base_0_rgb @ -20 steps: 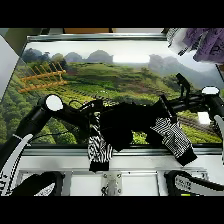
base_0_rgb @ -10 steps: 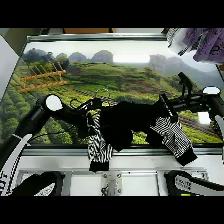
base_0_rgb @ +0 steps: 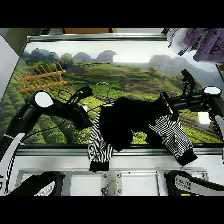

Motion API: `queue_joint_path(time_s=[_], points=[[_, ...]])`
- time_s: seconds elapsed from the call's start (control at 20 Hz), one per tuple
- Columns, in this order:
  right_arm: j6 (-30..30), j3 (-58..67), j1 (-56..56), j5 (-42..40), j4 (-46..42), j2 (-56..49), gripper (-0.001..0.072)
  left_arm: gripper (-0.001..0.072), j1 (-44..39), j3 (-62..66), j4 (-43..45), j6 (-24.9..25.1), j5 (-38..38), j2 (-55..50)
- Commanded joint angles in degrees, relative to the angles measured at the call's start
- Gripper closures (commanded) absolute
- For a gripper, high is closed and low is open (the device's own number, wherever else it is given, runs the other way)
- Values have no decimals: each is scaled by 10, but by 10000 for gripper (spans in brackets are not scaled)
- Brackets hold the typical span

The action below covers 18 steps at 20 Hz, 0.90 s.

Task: Fold the clothes and pants, and hang the long-sleeved shirts on hangers.

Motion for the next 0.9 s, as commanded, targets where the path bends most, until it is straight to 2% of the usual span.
queue_joint_path(time_s=[0.0,0.2,0.45,0.6,0.85], points=[[3,0,0,0,-2,0,703,262,18,7,-2,-12,1,13],[17,0,0,0,-2,0,703,262,22,7,-2,-12,-10,13],[22,0,0,-10,-3,0,703,262,69,7,-5,-25,-17,13],[34,0,0,-35,-13,0,703,261,84,7,-56,-25,-33,14],[43,2,-3,-61,-12,2,703,261,129,7,-62,-26,-4,73]])
